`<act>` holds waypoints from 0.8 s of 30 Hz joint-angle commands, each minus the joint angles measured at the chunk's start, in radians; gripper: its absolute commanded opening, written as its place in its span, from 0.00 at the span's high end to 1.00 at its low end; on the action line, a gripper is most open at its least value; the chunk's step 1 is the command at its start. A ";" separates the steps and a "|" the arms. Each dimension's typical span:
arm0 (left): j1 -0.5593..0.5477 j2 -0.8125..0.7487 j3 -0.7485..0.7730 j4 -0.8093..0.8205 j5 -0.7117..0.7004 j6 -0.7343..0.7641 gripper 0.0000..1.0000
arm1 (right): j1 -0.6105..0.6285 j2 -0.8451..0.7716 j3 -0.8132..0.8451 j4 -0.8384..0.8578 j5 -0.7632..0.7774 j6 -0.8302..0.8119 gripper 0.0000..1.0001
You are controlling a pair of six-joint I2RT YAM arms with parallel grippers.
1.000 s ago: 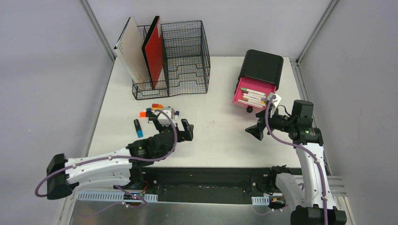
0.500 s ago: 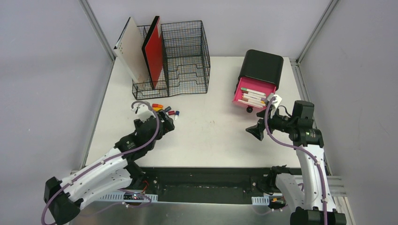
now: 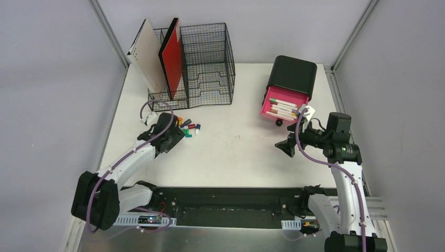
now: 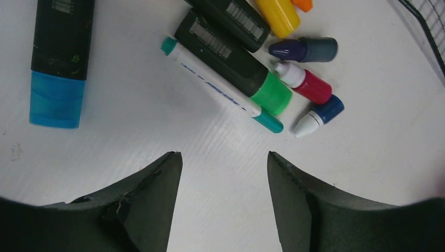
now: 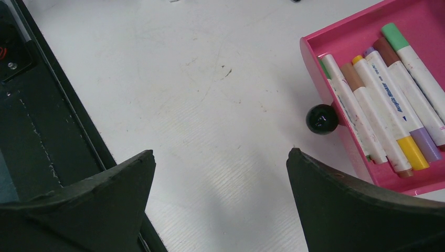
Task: Organize the desk
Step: Pick up the stationery from the center of the board.
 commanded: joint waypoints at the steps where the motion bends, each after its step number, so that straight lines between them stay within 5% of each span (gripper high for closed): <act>1: 0.056 0.094 0.080 -0.040 0.103 -0.094 0.39 | -0.005 -0.001 0.015 0.031 -0.014 -0.023 0.01; 24: 0.104 0.361 0.248 -0.119 0.082 -0.093 0.45 | -0.005 0.001 0.011 0.028 -0.031 -0.028 0.01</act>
